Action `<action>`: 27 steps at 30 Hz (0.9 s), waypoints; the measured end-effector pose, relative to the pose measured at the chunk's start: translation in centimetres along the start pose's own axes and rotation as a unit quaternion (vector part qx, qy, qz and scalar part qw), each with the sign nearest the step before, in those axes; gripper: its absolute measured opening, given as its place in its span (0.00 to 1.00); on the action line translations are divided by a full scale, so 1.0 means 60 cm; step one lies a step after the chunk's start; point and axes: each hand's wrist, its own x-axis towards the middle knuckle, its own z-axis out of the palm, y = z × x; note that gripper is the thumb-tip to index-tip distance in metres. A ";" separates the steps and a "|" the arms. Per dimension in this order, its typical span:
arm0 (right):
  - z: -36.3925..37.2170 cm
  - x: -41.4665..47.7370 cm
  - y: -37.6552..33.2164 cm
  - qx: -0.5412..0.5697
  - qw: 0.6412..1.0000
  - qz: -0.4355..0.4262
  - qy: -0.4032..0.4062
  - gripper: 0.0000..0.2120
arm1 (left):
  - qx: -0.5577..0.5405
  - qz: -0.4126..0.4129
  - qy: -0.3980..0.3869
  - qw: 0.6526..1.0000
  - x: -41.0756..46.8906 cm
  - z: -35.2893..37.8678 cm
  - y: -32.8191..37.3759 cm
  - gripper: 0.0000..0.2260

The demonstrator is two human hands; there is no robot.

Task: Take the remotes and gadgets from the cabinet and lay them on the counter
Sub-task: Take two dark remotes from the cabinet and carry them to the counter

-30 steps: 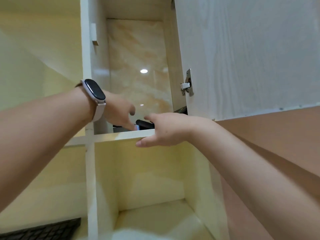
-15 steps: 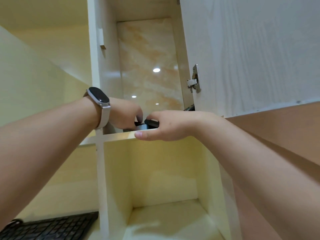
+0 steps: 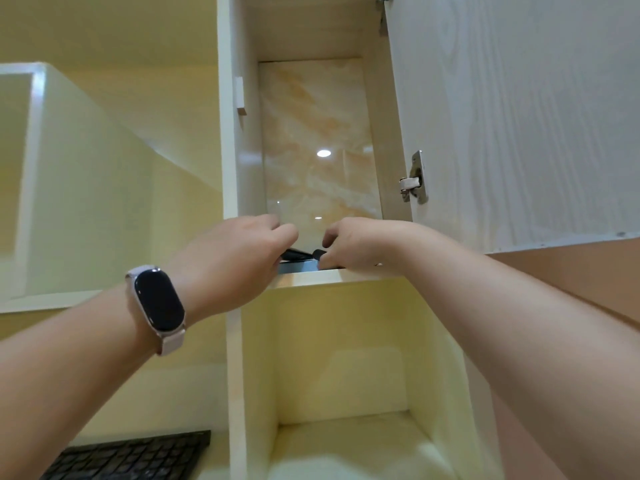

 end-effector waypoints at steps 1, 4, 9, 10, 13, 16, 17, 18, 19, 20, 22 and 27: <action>0.002 0.010 -0.003 -0.014 1.000 0.005 -0.004 0.23 | -0.007 0.003 0.026 1.000 -0.006 -0.001 0.000 0.06; 0.009 0.030 -0.010 -0.058 0.998 -0.002 0.000 0.20 | -0.031 -0.018 0.065 0.997 -0.024 -0.004 0.001 0.08; 0.008 0.024 -0.024 -0.115 0.992 -0.021 0.043 0.12 | -0.085 -0.062 0.091 0.990 -0.050 -0.010 0.006 0.09; 0.007 0.019 -0.026 -0.123 0.990 -0.024 0.059 0.11 | -0.096 -0.076 0.094 0.988 -0.057 -0.011 0.007 0.10; 0.002 -0.001 -0.029 -0.127 0.984 -0.032 0.118 0.09 | -0.131 -0.127 0.099 0.978 -0.081 -0.014 0.013 0.08; 0.002 -0.030 -0.036 -0.105 0.980 -0.033 0.167 0.07 | -0.165 -0.183 0.100 0.964 -0.100 -0.012 0.019 0.06; 0.003 -0.040 -0.039 -0.100 0.977 -0.034 0.185 0.07 | -0.173 -0.195 0.101 0.960 -0.104 -0.012 0.021 0.06; 0.005 -0.051 -0.042 -0.098 0.973 -0.035 0.204 0.06 | -0.183 -0.205 0.104 0.956 -0.107 -0.013 0.022 0.05; 0.009 -0.062 -0.044 -0.095 0.969 -0.034 0.224 0.06 | -0.194 -0.214 0.109 0.951 -0.109 -0.014 0.025 0.05; 0.014 -0.072 -0.044 -0.088 0.965 -0.033 0.244 0.07 | -0.205 -0.226 0.113 0.946 -0.111 -0.015 0.026 0.05; 0.027 -0.092 -0.041 -0.059 0.956 -0.031 0.287 0.06 | -0.227 -0.249 0.112 0.935 -0.113 -0.017 0.029 0.08; 0.049 -0.132 -0.023 -0.006 0.930 -0.029 0.366 0.07 | -0.255 -0.283 0.076 0.921 -0.124 -0.010 0.040 0.12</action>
